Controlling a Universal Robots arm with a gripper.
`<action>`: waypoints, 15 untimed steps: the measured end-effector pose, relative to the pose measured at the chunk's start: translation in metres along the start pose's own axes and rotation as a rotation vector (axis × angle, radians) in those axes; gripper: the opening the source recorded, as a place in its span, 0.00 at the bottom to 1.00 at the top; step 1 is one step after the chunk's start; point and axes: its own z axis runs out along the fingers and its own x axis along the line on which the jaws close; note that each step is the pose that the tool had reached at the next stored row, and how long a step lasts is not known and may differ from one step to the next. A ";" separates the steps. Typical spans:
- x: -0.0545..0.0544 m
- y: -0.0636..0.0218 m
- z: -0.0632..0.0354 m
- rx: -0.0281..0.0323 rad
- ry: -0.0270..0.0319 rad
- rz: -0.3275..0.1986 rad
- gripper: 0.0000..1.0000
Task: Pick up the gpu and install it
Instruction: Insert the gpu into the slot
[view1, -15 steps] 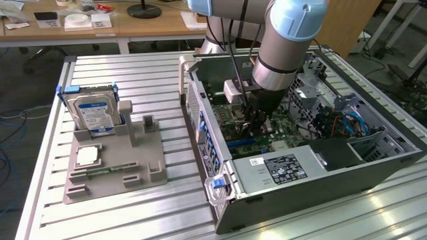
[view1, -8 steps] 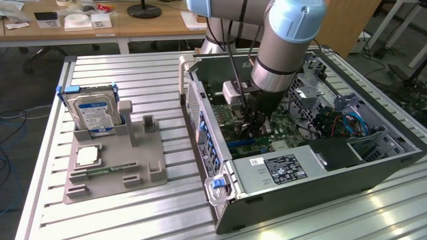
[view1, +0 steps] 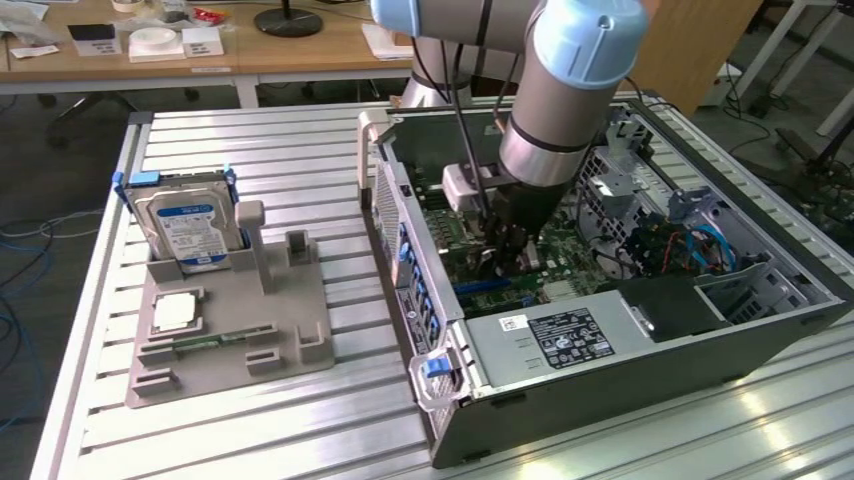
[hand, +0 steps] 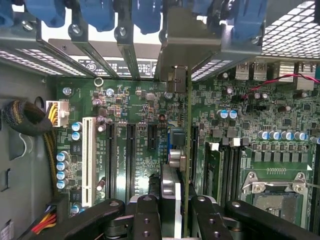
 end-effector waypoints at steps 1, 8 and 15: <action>0.000 0.0001 0.0006 0.0001 -0.0001 0.000 0.28; 0.000 0.0002 0.0056 0.0000 -0.0001 0.000 0.28; 0.000 0.0004 0.0063 -0.0013 0.0000 0.000 0.28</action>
